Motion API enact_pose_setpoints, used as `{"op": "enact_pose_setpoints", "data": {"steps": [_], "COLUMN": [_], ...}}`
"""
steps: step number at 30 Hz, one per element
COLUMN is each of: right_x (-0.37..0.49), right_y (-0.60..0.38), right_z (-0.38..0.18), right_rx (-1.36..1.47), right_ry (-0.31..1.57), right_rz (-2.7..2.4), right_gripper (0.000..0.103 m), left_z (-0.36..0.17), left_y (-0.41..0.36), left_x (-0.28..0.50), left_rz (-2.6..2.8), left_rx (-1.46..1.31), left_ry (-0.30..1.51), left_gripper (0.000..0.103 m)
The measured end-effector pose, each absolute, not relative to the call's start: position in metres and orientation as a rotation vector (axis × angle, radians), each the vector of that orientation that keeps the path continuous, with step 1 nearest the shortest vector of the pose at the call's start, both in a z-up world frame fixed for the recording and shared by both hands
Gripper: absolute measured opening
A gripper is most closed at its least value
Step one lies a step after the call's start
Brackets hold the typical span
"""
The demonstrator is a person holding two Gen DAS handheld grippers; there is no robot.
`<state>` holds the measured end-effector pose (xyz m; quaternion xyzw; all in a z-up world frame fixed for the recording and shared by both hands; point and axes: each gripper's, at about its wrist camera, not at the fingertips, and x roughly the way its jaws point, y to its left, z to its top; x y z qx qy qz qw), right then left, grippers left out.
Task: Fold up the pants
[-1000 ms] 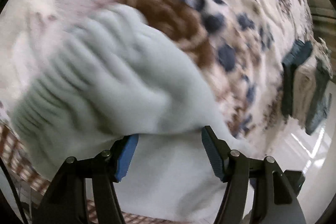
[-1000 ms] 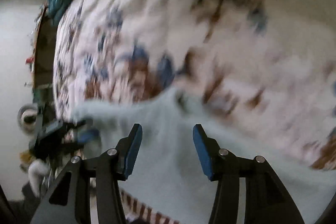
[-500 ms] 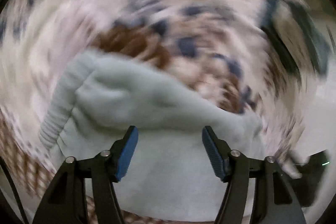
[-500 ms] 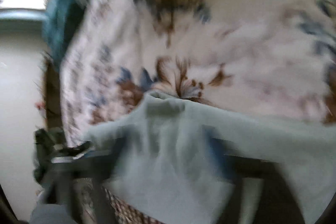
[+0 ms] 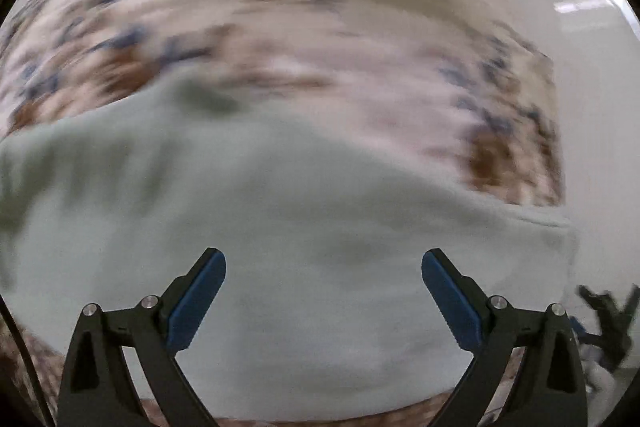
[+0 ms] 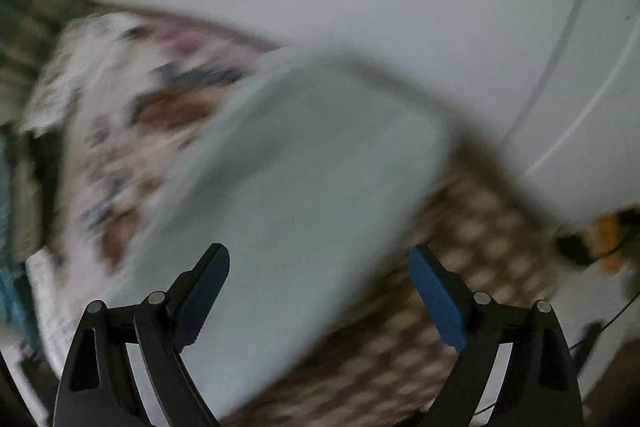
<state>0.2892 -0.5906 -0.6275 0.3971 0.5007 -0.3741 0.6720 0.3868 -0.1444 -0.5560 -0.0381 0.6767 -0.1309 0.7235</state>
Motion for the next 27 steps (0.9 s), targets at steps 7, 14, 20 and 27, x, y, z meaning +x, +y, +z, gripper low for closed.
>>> {"op": "enact_pose_setpoints", "data": {"steps": [7, 14, 20, 27], "right_x": [0.265, 0.252, 0.249, 0.257], "right_y": [-0.658, -0.671, -0.663, -0.646], "right_z": [-0.672, -0.684, -0.681, -0.654], "right_rx": [0.978, 1.066, 1.052, 0.88], "right_ry": [1.111, 1.011, 0.949, 0.895], "right_rz": [-0.885, -0.858, -0.851, -0.844], "right_gripper": [0.091, 0.051, 0.026, 0.013], "left_z": [-0.544, -0.574, -0.603, -0.612], "left_y": [-0.408, -0.58, -0.633, -0.638], "left_x": [0.374, 0.326, 0.302, 0.302], "left_rz": [-0.743, -1.115, -1.245, -1.228], "left_rx": [0.333, 0.735, 0.929, 0.98], "left_ry": [1.346, 1.269, 1.265, 1.205], "left_gripper": [0.101, 0.09, 0.042, 0.015]}}
